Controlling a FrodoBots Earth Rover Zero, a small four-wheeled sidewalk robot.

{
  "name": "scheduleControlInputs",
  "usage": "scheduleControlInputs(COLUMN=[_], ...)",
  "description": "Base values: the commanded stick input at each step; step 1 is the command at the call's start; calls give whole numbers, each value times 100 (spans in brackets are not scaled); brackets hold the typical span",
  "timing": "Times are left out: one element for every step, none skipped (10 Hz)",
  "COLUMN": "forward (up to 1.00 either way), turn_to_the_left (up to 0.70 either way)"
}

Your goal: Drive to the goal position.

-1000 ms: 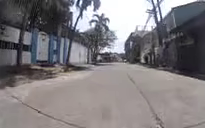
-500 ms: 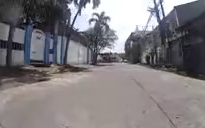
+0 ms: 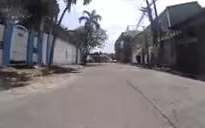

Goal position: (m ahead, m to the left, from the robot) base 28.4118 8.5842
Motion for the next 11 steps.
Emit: scheduleControlInputs(forward=[97, 97, 97, 97, 97, 97, 97, 97, 97, 97, 97], turn_to_the_left=[0, 0, 0, 0, 0, 0, 0, 0, -14, -27, -36])
